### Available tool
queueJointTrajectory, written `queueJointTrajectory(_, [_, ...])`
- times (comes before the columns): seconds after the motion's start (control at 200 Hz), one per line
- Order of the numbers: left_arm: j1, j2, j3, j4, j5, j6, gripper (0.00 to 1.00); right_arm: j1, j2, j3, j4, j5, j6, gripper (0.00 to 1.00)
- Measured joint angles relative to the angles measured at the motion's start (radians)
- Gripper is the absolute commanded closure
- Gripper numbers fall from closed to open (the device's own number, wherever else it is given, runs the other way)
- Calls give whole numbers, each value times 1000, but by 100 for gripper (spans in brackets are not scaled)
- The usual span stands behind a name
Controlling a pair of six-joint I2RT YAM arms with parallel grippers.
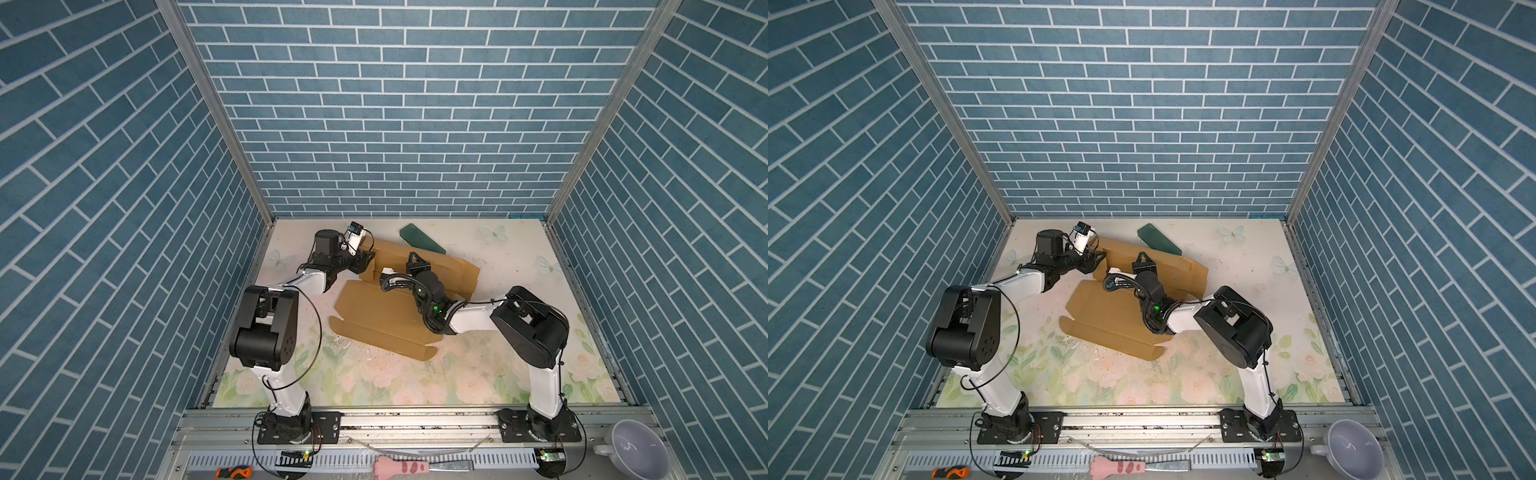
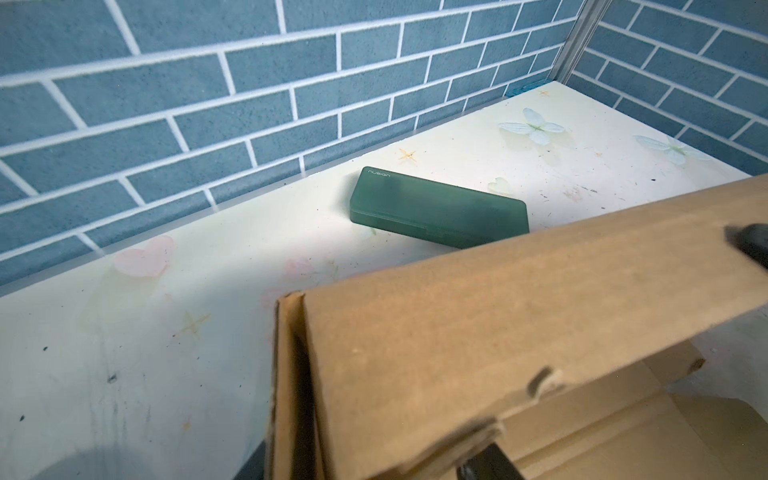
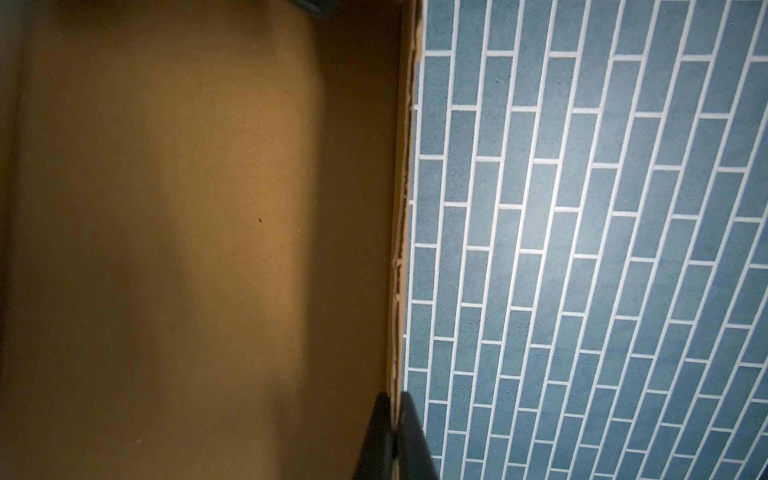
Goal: Fold the paper box
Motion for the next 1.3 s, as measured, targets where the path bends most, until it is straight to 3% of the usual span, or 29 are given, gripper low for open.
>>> queueJointTrajectory(0.56, [-1, -2, -17, 38, -71, 43, 60, -1, -19, 0, -32, -44, 8, 100])
queueJointTrajectory(0.815, [-25, -19, -51, 64, -168, 73, 74, 2, -27, 0, -41, -50, 8, 100])
queueJointTrajectory(1.095, [-74, -31, -98, 141, -336, 62, 100, 8, -31, 0, -54, -31, 25, 100])
queueJointTrajectory(1.3, [-99, -54, -161, 237, -379, 48, 100, 13, -92, -10, -163, -47, 126, 75])
